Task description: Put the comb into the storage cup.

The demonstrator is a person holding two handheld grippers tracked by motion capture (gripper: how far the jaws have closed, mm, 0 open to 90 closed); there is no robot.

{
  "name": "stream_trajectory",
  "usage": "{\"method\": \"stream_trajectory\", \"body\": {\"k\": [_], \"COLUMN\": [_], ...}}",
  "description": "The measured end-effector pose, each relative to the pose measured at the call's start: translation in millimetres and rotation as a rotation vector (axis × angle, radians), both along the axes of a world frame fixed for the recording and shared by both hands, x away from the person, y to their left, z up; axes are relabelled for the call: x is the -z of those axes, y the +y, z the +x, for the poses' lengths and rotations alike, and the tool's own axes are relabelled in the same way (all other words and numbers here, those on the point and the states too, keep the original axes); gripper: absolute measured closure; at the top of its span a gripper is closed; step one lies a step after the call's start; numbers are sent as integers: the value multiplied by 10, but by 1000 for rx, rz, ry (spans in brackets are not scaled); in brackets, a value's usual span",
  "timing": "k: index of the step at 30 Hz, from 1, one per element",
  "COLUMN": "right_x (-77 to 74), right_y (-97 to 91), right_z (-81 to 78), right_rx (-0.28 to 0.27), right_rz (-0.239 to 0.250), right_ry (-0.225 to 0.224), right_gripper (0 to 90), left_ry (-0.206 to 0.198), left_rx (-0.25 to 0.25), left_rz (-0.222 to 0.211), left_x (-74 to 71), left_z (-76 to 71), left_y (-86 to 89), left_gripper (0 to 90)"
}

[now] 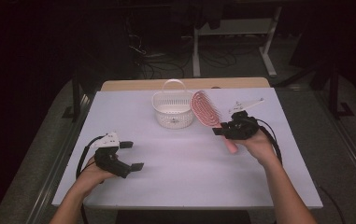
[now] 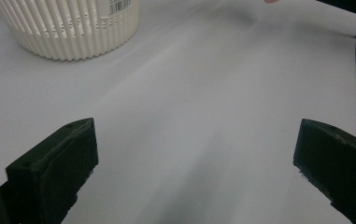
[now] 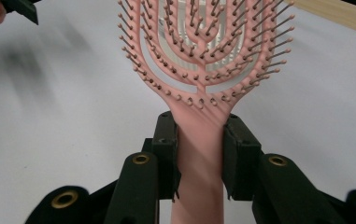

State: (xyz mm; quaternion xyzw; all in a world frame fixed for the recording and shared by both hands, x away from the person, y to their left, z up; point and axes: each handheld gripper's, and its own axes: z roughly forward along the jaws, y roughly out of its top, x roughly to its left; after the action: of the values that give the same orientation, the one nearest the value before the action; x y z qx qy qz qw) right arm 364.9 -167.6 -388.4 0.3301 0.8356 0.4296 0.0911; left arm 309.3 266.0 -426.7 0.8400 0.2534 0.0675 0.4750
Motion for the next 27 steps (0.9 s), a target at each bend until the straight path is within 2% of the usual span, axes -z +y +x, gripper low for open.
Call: {"method": "stream_trajectory", "body": {"k": [8, 13, 19, 21, 27], "right_x": [29, 31, 28, 26, 4], "right_y": [186, 267, 307, 313, 302], "right_z": [-34, -56, -66, -66, -72], "right_rx": [-46, -67, -77, -75, -69], "right_rz": [-5, -8, -5, -7, 4], "right_ry": [-9, -18, -26, -28, -37], "right_gripper": [685, 686, 686, 686, 685], "left_ry": [-5, -5, 1, -4, -23], "left_rx": [-3, -1, 9, 20, 37], "left_rz": [-2, -22, -36, -24, -28], "left_x": [-14, -39, -86, -115, -224], "left_z": [7, 19, 64, 88, 179], "left_y": [-4, -9, -50, -84, -191], "left_gripper": [0, 0, 0, 0, 0]}}
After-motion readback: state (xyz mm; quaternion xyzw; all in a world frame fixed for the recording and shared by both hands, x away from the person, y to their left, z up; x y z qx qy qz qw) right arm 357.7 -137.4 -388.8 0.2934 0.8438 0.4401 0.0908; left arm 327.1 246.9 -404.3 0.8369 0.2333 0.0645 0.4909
